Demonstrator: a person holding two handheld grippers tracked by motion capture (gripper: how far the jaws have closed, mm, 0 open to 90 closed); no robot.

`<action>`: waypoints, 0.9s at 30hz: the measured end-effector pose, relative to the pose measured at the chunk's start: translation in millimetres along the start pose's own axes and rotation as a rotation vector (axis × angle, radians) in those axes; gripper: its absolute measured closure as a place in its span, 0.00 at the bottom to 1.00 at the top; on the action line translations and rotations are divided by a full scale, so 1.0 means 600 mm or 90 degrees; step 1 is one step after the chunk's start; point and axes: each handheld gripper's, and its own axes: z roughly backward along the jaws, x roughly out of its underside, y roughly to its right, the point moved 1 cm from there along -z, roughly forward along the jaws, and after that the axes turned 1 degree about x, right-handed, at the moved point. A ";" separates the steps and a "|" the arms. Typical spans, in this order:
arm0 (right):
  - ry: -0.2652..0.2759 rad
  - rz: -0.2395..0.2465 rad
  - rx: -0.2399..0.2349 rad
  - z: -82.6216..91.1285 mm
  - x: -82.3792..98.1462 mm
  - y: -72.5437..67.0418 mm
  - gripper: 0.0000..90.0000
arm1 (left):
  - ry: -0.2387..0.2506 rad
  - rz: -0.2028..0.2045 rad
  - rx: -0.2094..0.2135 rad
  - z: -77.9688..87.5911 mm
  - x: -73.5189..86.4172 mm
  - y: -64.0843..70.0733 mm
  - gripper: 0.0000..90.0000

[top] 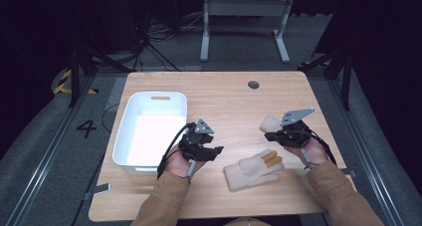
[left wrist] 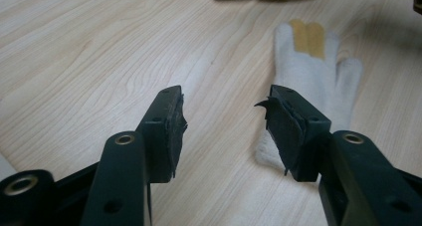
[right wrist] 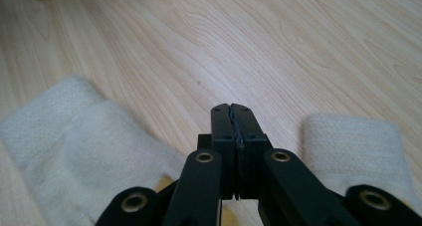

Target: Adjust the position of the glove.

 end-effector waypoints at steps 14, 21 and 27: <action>-0.075 0.003 0.006 -0.048 0.006 -0.012 0.99 | -0.041 -0.032 0.049 0.003 -0.012 0.025 0.49; -0.124 0.009 0.008 -0.069 0.017 -0.010 0.99 | -0.067 -0.031 0.066 -0.002 -0.014 0.030 0.50; -0.154 0.007 0.001 -0.076 0.025 -0.009 0.99 | -0.080 -0.038 0.067 -0.008 -0.014 0.032 0.49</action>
